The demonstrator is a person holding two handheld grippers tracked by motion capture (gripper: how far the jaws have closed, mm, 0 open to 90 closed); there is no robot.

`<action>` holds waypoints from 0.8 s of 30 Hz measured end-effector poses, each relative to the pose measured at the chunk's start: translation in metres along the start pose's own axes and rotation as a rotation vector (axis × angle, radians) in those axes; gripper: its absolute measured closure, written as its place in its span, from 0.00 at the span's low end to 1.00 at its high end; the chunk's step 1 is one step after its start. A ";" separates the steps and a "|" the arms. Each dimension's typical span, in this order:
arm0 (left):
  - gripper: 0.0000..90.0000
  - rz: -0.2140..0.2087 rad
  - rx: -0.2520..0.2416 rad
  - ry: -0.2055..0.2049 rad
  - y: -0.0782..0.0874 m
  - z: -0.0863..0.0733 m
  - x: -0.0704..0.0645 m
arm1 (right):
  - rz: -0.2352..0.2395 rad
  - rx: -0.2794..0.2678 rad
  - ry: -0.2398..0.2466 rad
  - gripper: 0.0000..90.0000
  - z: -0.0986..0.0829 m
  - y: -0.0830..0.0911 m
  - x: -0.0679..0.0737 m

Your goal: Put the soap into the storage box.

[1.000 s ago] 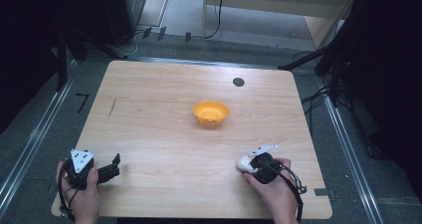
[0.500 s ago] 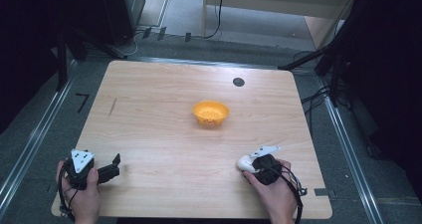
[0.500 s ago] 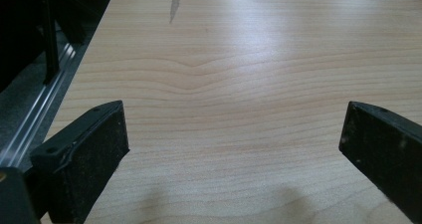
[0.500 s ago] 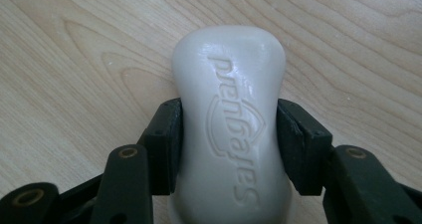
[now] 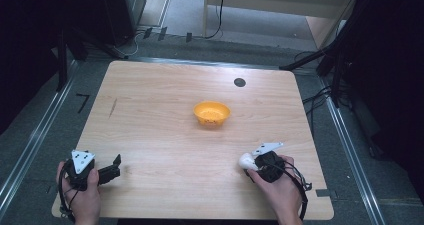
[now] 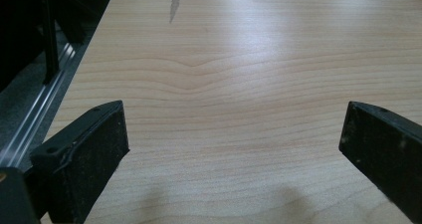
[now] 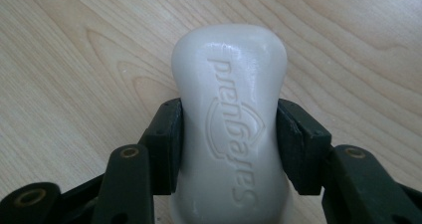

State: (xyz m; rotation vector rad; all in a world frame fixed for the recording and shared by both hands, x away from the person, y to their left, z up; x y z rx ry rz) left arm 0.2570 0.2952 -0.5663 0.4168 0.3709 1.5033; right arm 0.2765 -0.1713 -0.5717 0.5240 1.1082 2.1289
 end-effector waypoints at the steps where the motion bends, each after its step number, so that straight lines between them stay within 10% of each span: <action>1: 0.00 0.000 -0.001 0.001 0.000 0.000 0.000 | 0.002 0.005 0.000 0.56 0.001 0.001 0.000; 24: 0.00 -0.002 -0.002 0.000 0.000 0.000 0.000 | 0.064 0.005 0.067 0.56 0.025 0.008 -0.016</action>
Point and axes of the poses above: each handheld gripper's, and its own axes: y roughly backward along the jaws, z roughly out of its top, x roughly to its left, the point moved 8 cm from there along -y, roughly forward along the jaws, and after that the axes turned 3 degrees about -x, right-handed, at the moved point
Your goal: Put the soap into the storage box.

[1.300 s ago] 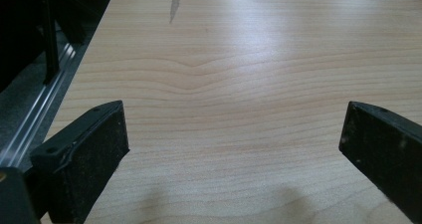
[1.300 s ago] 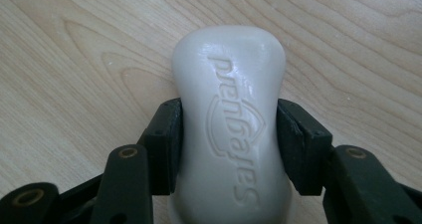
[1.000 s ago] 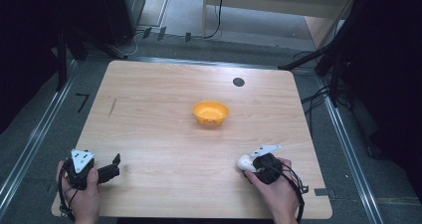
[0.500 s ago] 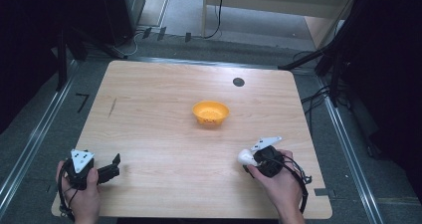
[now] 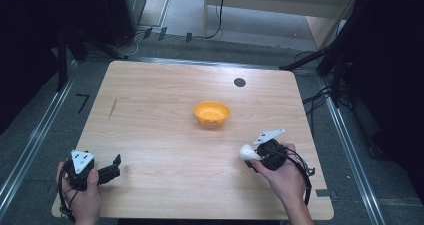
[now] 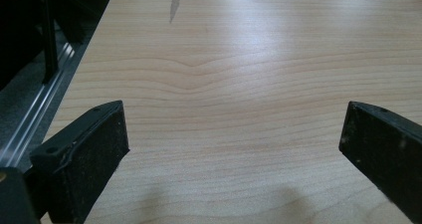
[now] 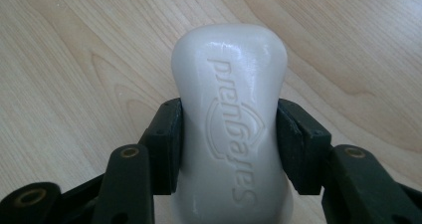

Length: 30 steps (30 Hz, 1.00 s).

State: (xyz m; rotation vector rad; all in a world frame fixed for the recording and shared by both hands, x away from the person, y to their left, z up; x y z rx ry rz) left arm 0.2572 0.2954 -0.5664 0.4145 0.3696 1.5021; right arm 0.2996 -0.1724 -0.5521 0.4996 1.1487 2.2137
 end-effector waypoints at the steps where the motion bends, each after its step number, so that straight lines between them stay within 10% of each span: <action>1: 0.00 0.000 0.002 0.000 0.000 0.000 0.000 | 0.000 -0.001 0.008 0.56 0.001 0.000 -0.001; 30: 0.00 -0.001 -0.002 0.001 0.000 0.000 0.000 | 0.043 -0.022 0.099 0.56 0.032 0.003 -0.023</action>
Point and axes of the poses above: each handheld gripper's, and its own axes: y roughly backward along the jaws, z roughly out of its top, x roughly to its left, the point moved 8 cm from there along -y, roughly forward along the jaws, and after that the axes turned 3 degrees about -x, right-handed, at the moved point
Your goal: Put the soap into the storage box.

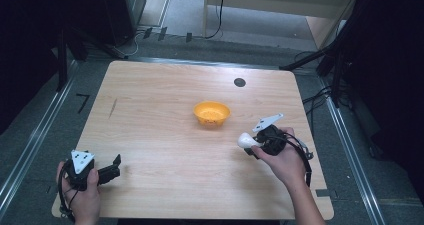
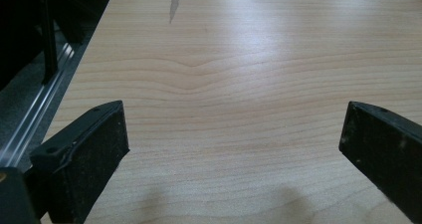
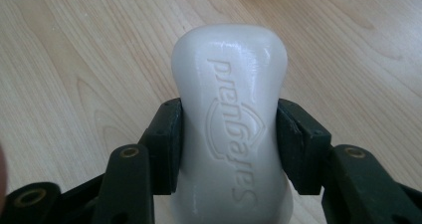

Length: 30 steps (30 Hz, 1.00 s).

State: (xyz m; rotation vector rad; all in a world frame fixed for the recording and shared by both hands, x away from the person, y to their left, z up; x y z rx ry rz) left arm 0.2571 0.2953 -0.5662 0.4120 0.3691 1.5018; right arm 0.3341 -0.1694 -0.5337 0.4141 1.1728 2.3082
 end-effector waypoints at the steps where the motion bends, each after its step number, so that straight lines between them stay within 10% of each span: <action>1: 0.00 -0.002 0.001 0.000 0.000 0.000 0.000 | 0.005 0.002 -0.004 0.56 0.001 0.000 -0.001; 30: 0.00 -0.006 0.001 0.001 0.000 0.000 0.000 | 0.065 0.032 0.120 0.56 0.035 -0.016 -0.010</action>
Point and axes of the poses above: each handheld gripper's, and its own axes: y roughly backward along the jaws, z roughly out of its top, x roughly to its left, the point moved 8 cm from there along -y, roughly forward along the jaws, and after that the axes turned 3 degrees about -x, right-handed, at the moved point
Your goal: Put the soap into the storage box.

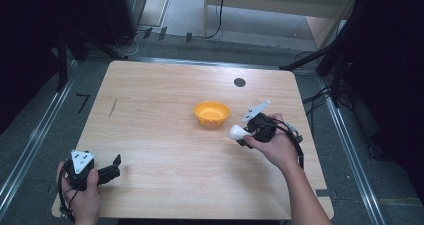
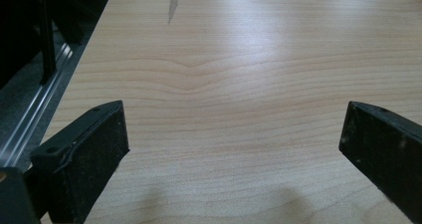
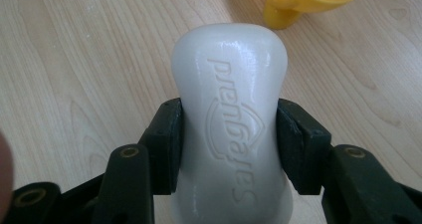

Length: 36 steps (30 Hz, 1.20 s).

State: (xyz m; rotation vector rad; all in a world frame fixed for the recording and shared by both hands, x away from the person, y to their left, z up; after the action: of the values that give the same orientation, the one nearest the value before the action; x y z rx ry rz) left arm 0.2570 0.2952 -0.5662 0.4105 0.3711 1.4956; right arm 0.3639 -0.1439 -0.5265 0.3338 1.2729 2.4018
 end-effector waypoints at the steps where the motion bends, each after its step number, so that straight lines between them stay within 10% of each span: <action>1: 0.00 -0.001 0.001 0.000 0.000 0.000 0.000 | -0.001 0.008 -0.004 0.56 0.001 0.000 0.000; 36: 0.00 -0.005 0.002 0.006 0.000 0.000 0.001 | 0.042 -0.002 0.149 0.56 0.054 -0.001 -0.025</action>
State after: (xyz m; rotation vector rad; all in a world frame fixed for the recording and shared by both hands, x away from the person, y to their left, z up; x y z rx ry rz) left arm 0.2571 0.2957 -0.5662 0.4062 0.3780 1.4922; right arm 0.4069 -0.1150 -0.4982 0.1854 1.3390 2.5036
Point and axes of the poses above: each handheld gripper's, and its own axes: y roughly backward along the jaws, z roughly out of its top, x roughly to its left, the point moved 8 cm from there along -y, roughly forward along the jaws, and after that the axes turned 3 degrees about -x, right-handed, at the moved point
